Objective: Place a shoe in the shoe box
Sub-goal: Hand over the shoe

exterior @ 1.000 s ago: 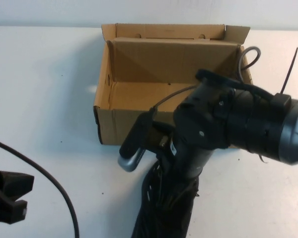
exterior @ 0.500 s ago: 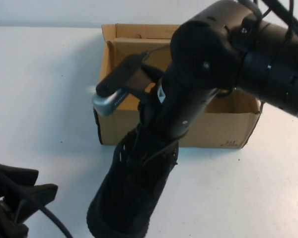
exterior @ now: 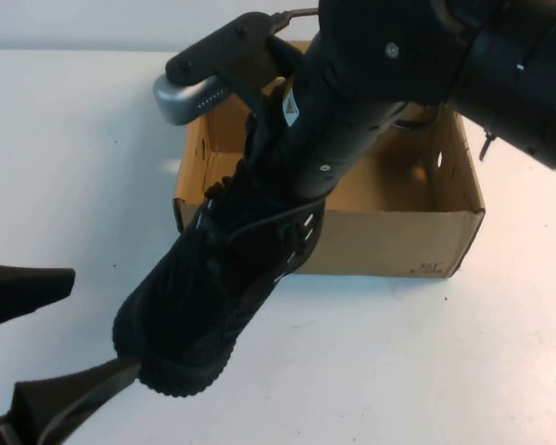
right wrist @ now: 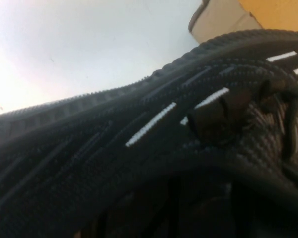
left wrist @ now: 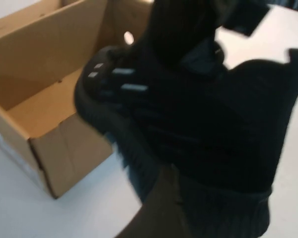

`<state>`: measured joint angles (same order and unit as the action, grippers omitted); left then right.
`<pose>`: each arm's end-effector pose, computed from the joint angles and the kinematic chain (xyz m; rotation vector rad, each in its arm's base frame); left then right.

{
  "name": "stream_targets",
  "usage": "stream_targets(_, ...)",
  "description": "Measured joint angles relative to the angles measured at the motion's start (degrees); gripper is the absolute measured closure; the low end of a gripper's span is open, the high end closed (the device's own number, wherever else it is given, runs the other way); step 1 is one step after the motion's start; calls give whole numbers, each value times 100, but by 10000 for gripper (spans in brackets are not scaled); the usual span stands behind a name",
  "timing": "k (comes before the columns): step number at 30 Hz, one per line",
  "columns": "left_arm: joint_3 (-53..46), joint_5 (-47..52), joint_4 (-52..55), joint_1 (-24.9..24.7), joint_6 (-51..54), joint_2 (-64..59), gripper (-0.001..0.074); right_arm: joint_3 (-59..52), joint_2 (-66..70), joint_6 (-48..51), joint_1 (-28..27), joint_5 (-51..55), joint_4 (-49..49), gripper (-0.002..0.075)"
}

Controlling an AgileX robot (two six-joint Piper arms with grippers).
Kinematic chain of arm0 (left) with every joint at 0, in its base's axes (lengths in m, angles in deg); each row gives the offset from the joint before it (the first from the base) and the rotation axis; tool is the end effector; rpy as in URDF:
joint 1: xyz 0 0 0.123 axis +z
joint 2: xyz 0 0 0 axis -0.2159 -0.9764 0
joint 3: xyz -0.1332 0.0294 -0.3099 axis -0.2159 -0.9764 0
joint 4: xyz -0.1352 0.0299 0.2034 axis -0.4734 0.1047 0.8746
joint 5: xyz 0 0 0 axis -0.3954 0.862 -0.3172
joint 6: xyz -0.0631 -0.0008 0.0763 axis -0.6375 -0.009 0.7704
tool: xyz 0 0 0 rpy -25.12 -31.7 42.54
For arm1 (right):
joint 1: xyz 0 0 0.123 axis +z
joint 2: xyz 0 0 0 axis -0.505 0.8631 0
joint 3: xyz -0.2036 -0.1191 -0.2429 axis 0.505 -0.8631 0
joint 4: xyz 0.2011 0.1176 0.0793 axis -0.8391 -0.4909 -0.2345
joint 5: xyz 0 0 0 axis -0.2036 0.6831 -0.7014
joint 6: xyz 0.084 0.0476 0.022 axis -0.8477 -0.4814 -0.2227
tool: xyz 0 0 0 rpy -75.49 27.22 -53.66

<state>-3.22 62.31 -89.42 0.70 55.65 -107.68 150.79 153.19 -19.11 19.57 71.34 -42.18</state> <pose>0.0437 -0.0667 0.3636 0.9542 1.7837 -0.4953 0.2528 0.2900 0.4291 -1.0580 2.4315 0.2186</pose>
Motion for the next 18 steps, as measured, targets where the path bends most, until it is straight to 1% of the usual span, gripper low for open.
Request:
stream_targets(5, 13, 148, -361, 0, 312, 35, 137, 159, 88, -60, 0, 4, -202, 719)
stream_targets(9, 91, 148, -422, 0, 407, 35, 137, 230, 85, -93, 0, 30, -239, 719)
stream_targets(18, 766, 326, -305, 0, 442, 35, 136, 729, 90, -491, 0, 40, -207, 719)
